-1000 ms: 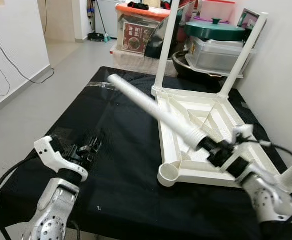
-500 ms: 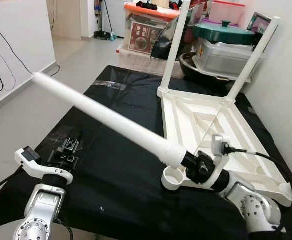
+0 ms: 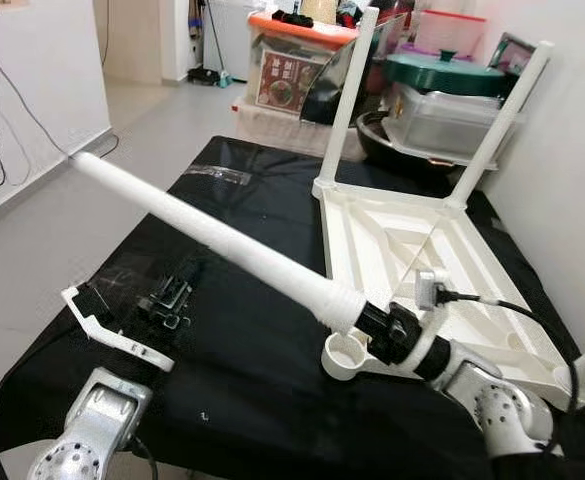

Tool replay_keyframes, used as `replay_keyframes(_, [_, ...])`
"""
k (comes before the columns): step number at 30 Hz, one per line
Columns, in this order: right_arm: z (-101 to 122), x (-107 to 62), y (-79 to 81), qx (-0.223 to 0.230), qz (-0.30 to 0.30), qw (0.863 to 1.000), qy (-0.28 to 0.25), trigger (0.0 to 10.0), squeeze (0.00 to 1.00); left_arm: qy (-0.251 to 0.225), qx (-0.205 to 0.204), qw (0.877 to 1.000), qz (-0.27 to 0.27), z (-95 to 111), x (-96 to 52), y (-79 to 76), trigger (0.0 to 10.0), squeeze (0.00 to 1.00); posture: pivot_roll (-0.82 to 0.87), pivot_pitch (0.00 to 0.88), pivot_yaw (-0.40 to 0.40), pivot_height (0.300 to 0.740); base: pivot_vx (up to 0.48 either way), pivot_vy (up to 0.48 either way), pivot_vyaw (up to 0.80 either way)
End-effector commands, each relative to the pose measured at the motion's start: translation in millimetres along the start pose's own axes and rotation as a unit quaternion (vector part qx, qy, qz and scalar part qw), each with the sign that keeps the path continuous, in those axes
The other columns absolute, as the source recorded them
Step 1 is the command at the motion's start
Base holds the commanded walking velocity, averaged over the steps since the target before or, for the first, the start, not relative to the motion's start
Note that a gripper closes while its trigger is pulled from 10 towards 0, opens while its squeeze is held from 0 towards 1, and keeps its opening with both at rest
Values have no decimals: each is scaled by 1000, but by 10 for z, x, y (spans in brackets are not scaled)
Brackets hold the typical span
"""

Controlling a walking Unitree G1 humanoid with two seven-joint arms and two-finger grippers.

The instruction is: Building children table

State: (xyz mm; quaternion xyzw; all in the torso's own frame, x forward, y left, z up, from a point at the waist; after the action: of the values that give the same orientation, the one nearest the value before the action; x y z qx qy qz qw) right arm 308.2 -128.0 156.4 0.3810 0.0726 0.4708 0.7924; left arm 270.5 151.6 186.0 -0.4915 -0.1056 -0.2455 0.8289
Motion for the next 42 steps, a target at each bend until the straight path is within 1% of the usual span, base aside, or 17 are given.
replay_keyframes(1, [37, 0, 53, -2, 16, 1000, -3, 0, 0, 11, -4, 1000, -3, -41, 7, -13, 10000, 0, 85, 0, -142, 740, 0, 0, 0])
replay_keyframes(3, [20, -1, 74, -2, 24, 1000, 2, 0, 0, 11, -4, 1000, -3, -40, 6, -12, 10000, 0, 85, 0, -142, 740, 0, 0, 0])
replay_keyframes(8, [-150, -86, 265, 12, 88, 995, 42, 0, 0, -4, 0, 1000, -4, 70, 41, 9, 10000, 0, 88, 0, -142, 740, 0, 0, 0])
replay_keyframes(15, [-238, -117, 294, 11, 97, 993, 66, 0, 0, -11, 2, 1000, -9, 142, 51, 7, 10000, 0, 85, 0, -140, 740, 0, 0, 0])
replay_keyframes(17, [-280, -142, 290, 16, 98, 992, 77, 0, 0, -28, 6, 999, -15, 234, 80, -15, 10000, 0, 84, 0, -142, 740, 0, 0, 0])
replay_keyframes(20, [-292, -163, 303, 18, 104, 991, 82, 0, 0, -38, 8, 999, -11, 289, 88, 1, 10000, 0, 82, 0, -141, 740, 0, 0, 0])
replay_keyframes(21, [-319, -202, 324, 20, 113, 989, 93, 0, 0, -53, 13, 999, -2, 382, 88, 44, 10000, 0, 82, 0, -141, 740, 0, 0, 0])
replay_keyframes(22, [-319, -202, 324, 20, 113, 989, 93, 0, 0, -53, 13, 999, -2, 382, 88, 44, 10000, 0, 82, 0, -141, 740, 0, 0, 0])
replay_keyframes(24, [-382, -310, 337, 22, 121, 985, 119, 0, 0, -104, 20, 994, 22, 678, 79, 137, 10000, 0, 83, 0, -144, 740, 0, 0, 0])
replay_keyframes(25, [-382, -310, 337, 22, 121, 985, 119, 0, 0, -104, 20, 994, 22, 678, 79, 137, 10000, 0, 83, 0, -144, 740, 0, 0, 0])
replay_keyframes(26, [-396, -343, 334, 22, 122, 984, 125, 0, 0, -122, 20, 992, 30, 783, 72, 163, 10000, 0, 83, 0, -144, 740, 0, 0, 0])
replay_keyframes(27, [-396, -343, 334, 22, 122, 984, 125, 0, 0, -122, 20, 992, 30, 783, 72, 163, 10000, 0, 83, 0, -144, 740, 0, 0, 0])
replay_keyframes(28, [-384, -388, 315, 22, 120, 984, 132, 0, 0, -138, 19, 990, 27, 910, 41, 168, 10000, 0, 86, 0, -149, 740, 0, 0, 0])
replay_keyframes(31, [-376, -396, 318, 22, 121, 983, 135, 0, 0, -139, 18, 990, 24, 926, 30, 159, 10000, 0, 87, 0, -149, 740, 0, 0, 0])
replay_keyframes(32, [-372, -400, 326, 20, 126, 982, 139, 0, 0, -141, 10, 990, 18, 926, 21, 145, 0, 0, 82, 0, -149, 740, 0, 0, 0])
replay_keyframes(36, [-387, -390, 366, 13, 144, 977, 157, 0, 0, -125, -6, 992, -19, 834, 65, 18, 0, 0, 82, 0, -150, 740, 0, 0, 0])
replay_keyframes(42, [-392, -367, 375, 8, 148, 975, 165, 0, 0, -104, -16, 994, -26, 723, 102, 0, 0, 0, 83, 0, -146, 740, 0, 0, 0])
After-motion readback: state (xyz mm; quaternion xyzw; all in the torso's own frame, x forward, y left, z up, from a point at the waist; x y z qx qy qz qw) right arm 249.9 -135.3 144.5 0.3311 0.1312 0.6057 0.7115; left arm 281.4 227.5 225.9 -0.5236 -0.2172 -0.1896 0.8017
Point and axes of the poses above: a point about 5 cm out from each wrist's last joint towards the gripper, its own x axis pointing out of the wrist towards the gripper, its own z axis along the axis of the wrist's last joint, y = z × x, the point moved 4 cm from there along x, pointing out of the wrist towards the gripper, and after that the axes turned 8 degrees about x, right-handed, at the moved point
